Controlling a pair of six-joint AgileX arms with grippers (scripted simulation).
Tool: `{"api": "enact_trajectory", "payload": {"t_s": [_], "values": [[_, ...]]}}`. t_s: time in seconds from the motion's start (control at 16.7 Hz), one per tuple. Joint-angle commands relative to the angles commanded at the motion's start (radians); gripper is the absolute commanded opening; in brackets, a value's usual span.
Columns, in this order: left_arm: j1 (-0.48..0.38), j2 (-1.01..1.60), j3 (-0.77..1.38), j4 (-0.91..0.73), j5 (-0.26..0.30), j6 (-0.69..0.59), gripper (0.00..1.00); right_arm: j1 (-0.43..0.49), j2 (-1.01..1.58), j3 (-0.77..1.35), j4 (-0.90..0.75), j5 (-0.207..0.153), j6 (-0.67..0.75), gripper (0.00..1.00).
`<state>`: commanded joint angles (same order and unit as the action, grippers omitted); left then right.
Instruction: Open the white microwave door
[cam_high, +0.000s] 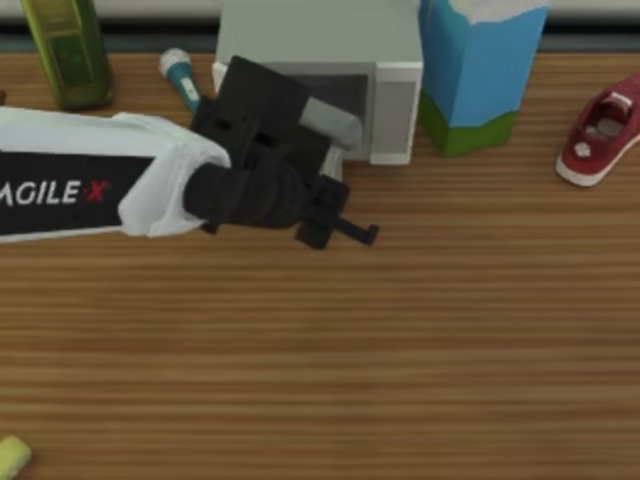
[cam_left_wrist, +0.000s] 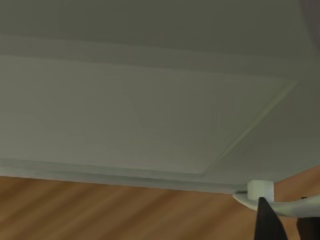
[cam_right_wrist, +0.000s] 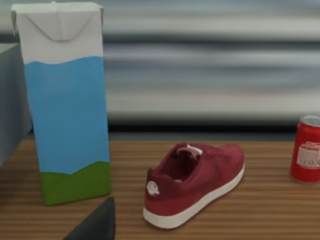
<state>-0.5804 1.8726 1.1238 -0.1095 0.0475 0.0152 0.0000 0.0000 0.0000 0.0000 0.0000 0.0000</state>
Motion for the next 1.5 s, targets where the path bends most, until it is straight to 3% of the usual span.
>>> {"api": "enact_trajectory", "payload": {"t_s": [1.26,1.5], "values": [[0.0,0.0,0.0,0.0,0.0,0.0,0.0,0.0,0.0,0.0,0.0,0.0,0.0,1.0],[0.002,-0.007,-0.01,0.0,0.021,0.015,0.0,0.0,0.0,0.0,0.0,0.0,0.0,1.0]]}}
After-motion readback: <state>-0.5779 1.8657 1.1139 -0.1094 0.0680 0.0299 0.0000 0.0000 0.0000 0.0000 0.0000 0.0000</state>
